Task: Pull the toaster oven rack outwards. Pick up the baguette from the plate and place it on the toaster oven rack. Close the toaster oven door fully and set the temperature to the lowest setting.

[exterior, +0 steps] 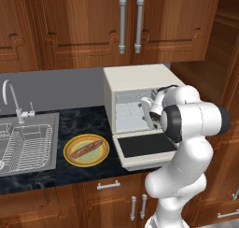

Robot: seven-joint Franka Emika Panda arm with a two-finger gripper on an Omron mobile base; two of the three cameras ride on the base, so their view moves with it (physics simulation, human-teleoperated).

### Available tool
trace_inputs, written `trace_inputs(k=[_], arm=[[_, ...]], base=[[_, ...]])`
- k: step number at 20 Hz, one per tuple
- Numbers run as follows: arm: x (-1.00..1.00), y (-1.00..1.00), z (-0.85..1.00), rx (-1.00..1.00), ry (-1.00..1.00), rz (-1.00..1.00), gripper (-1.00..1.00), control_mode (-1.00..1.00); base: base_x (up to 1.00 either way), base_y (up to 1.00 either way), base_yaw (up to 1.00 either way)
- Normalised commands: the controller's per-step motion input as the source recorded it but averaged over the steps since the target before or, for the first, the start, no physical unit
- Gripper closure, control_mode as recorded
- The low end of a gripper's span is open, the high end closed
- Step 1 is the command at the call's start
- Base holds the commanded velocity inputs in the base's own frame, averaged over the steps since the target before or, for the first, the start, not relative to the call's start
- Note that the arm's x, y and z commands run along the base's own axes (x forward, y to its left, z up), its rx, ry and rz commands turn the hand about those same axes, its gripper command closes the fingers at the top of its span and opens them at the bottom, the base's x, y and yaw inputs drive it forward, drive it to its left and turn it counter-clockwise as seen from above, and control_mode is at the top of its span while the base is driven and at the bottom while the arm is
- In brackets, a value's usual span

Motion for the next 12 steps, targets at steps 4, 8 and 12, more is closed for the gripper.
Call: trace_inputs(k=[4,8,12], arm=[[0.28,0.00,-0.21,0.03,0.00,0.00,1.00,-1.00],[0.13,0.00,-0.15,0.03,0.00,0.00,1.00,-1.00],[0.11,0.00,-0.06,0.00,0.03,0.02,1.00,-1.00]], base=[[0.00,0.00,0.00],[0.00,0.00,0.00],[0.00,0.00,0.00]])
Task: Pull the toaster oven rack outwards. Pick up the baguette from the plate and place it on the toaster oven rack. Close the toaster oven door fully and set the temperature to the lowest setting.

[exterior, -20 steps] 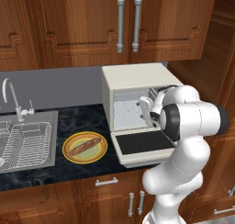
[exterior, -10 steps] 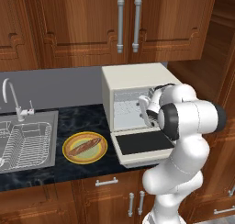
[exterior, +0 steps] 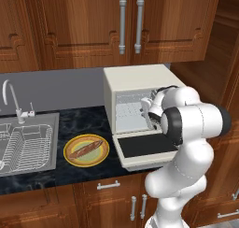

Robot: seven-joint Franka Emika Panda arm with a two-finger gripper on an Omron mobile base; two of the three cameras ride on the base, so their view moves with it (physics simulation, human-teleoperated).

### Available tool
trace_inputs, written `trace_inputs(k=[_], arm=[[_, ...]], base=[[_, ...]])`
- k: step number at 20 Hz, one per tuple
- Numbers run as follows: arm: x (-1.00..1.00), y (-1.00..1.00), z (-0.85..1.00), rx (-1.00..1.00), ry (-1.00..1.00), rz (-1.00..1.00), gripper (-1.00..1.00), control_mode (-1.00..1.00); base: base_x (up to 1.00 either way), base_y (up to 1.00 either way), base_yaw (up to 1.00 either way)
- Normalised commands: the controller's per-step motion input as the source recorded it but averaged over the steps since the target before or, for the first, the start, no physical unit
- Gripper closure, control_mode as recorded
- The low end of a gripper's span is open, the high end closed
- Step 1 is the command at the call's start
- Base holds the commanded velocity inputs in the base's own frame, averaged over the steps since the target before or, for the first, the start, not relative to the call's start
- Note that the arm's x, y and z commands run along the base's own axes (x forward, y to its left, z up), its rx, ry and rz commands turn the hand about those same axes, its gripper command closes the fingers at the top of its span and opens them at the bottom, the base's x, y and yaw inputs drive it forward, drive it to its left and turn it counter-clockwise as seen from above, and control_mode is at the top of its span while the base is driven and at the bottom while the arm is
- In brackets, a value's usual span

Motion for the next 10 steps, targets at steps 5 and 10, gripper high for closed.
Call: trace_inputs(k=[5,10], arm=[[-0.10,0.00,-0.01,0.00,0.46,0.11,1.00,-1.00],[-0.74,0.04,-0.23,-0.01,0.54,0.11,1.00,-1.00]], base=[[0.00,0.00,0.00],[0.00,0.00,0.00]])
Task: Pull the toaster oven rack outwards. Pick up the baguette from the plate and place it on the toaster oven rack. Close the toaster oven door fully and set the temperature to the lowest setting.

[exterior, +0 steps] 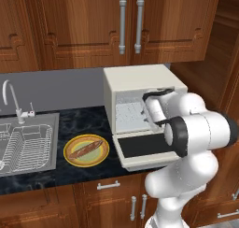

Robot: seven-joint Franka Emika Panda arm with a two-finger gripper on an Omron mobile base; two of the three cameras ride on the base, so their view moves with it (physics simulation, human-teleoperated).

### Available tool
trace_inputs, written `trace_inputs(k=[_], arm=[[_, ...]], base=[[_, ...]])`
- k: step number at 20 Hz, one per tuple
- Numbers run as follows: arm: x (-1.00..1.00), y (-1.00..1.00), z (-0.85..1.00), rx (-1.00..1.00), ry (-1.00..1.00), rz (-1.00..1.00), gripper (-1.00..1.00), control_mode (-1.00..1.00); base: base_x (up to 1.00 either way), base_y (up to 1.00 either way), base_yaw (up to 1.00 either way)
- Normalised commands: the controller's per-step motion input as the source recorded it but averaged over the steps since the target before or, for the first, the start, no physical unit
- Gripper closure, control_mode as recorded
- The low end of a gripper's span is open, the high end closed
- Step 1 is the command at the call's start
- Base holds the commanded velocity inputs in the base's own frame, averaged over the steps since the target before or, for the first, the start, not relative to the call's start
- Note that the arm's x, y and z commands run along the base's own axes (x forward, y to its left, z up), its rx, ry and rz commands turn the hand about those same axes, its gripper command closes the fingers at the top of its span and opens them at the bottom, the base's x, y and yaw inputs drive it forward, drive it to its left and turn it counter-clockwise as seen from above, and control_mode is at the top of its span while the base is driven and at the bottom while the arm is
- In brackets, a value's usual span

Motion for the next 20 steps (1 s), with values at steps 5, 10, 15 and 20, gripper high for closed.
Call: trace_inputs(k=[5,10,15,20], arm=[[-1.00,0.03,-0.38,-0.05,0.69,0.06,1.00,-1.00],[-1.00,0.10,-0.39,-0.08,0.68,0.04,1.00,-1.00],[-1.00,0.03,-0.48,-0.07,0.61,0.08,1.00,-1.00],[-1.00,0.00,0.11,0.00,0.19,0.14,1.00,-1.00]], base=[[0.00,0.00,0.00],[0.00,0.00,0.00],[0.00,0.00,0.00],[0.00,0.00,0.00]])
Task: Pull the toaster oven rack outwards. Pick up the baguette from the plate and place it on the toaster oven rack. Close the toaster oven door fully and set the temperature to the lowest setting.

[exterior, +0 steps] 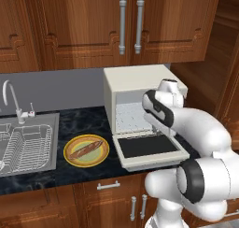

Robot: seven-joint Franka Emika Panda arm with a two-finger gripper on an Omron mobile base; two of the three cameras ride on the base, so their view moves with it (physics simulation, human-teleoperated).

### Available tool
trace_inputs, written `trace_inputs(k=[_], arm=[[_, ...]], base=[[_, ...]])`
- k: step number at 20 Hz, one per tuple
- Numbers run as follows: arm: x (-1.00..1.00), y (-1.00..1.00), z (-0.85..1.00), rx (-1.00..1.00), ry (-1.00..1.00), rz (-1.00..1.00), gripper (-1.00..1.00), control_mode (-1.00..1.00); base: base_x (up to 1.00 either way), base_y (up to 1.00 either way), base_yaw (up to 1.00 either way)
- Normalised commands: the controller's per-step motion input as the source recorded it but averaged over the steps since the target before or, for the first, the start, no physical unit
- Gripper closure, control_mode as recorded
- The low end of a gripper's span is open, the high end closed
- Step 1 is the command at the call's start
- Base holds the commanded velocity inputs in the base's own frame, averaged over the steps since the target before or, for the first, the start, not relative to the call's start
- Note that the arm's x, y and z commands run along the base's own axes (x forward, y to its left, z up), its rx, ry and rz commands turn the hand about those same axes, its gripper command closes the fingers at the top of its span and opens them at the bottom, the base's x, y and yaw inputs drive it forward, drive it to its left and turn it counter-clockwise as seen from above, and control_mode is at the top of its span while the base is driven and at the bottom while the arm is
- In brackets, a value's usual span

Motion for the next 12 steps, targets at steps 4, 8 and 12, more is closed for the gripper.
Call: trace_inputs(k=[4,8,12], arm=[[-0.55,0.13,1.00,0.00,-0.02,0.29,1.00,-1.00],[-0.35,0.46,0.94,-0.06,-0.01,0.43,1.00,-1.00],[-0.22,0.53,0.49,-0.01,-0.14,0.60,1.00,-1.00]], base=[[0.00,0.00,0.00],[0.00,0.00,0.00],[0.00,0.00,0.00]])
